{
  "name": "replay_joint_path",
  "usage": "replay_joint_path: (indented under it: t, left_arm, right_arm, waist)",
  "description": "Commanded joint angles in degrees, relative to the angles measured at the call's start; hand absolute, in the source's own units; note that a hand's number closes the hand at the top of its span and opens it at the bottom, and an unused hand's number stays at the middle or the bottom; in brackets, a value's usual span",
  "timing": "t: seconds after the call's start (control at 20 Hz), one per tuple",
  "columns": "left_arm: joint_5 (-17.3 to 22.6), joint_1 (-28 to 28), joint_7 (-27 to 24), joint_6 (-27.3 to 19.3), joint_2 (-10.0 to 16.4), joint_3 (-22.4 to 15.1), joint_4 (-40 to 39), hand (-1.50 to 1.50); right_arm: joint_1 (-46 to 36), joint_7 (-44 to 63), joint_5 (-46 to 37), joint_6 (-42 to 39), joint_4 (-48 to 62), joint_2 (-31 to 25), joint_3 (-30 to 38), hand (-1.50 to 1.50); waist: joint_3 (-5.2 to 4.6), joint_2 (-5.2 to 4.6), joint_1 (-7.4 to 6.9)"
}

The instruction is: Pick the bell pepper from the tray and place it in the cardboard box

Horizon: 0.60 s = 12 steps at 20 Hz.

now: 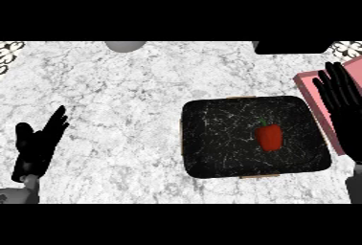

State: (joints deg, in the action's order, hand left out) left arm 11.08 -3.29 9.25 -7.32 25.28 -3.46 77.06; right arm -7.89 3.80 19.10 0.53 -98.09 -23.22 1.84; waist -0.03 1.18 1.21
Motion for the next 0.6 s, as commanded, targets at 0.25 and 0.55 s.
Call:
replay_joint_path:
  t: [0.25, 0.55]
  left_arm:
    - [4.5, -4.1, -3.8, -4.9, -6.1, 4.4, 10.7, 0.0]
    - [4.0, -4.9, -1.1, -6.4, -10.7, 0.1, 13.7, 0.0]
  right_arm:
    - [7.6, -8.6, -1.1, 11.0, 1.0, -3.5, 22.1, 1.5]
    - [15.3, -21.3, -21.7, 19.3, 9.2, -3.4, 17.2, -1.5]
  waist:
    - [0.16, -0.31, 1.51]
    - [0.15, -1.18, -0.81]
